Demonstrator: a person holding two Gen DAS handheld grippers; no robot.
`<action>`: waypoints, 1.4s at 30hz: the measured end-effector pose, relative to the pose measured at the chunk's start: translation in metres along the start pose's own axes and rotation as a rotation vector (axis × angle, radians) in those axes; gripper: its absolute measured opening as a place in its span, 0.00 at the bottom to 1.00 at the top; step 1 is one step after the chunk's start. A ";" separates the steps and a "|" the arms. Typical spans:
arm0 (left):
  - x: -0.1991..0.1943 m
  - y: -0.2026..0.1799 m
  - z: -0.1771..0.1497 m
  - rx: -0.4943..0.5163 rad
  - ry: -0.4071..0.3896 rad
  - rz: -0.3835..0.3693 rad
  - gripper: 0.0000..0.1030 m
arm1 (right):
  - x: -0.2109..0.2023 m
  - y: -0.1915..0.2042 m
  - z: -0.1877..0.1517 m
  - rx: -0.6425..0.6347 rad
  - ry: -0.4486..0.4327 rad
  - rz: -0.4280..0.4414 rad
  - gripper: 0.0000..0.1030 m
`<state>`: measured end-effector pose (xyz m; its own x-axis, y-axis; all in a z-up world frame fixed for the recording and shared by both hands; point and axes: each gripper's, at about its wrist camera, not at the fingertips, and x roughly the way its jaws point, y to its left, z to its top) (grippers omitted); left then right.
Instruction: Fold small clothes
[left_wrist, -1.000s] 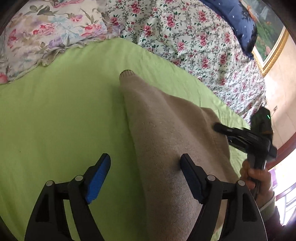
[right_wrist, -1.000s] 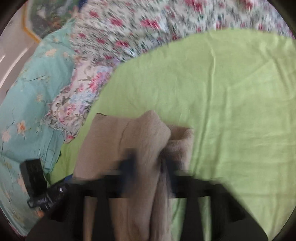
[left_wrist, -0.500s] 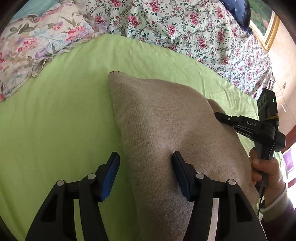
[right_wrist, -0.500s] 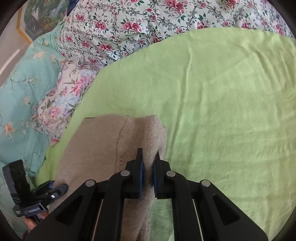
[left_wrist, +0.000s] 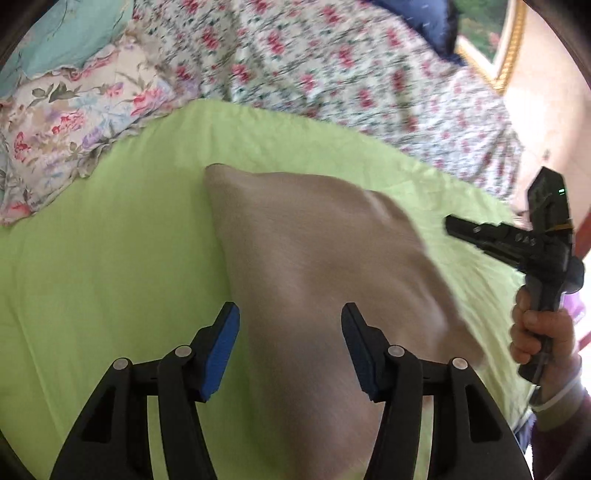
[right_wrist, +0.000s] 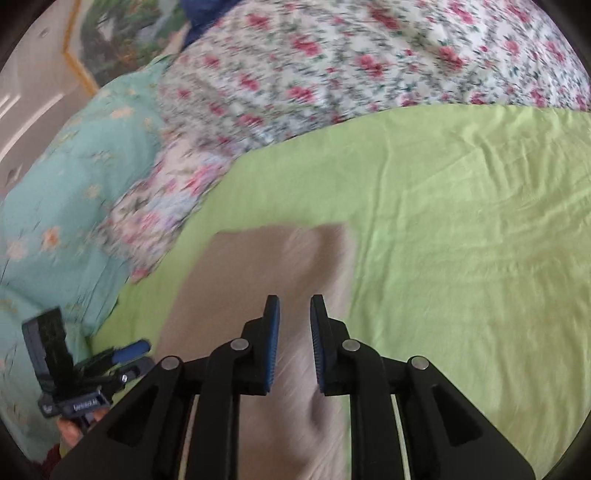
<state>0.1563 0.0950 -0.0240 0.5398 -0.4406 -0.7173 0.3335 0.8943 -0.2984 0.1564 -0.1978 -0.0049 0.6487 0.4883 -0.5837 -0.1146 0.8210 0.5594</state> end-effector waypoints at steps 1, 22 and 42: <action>-0.005 -0.002 -0.004 0.001 -0.006 -0.023 0.50 | -0.001 0.005 -0.006 -0.001 0.007 0.017 0.18; 0.018 -0.015 -0.040 -0.026 0.070 -0.155 0.29 | 0.035 -0.005 -0.033 0.046 0.090 -0.034 0.04; -0.002 -0.011 -0.094 -0.012 0.106 -0.076 0.29 | -0.015 -0.002 -0.113 0.015 0.145 -0.109 0.05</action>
<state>0.0791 0.0937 -0.0786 0.4280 -0.4972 -0.7548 0.3607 0.8597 -0.3617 0.0616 -0.1735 -0.0639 0.5412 0.4351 -0.7196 -0.0373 0.8673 0.4964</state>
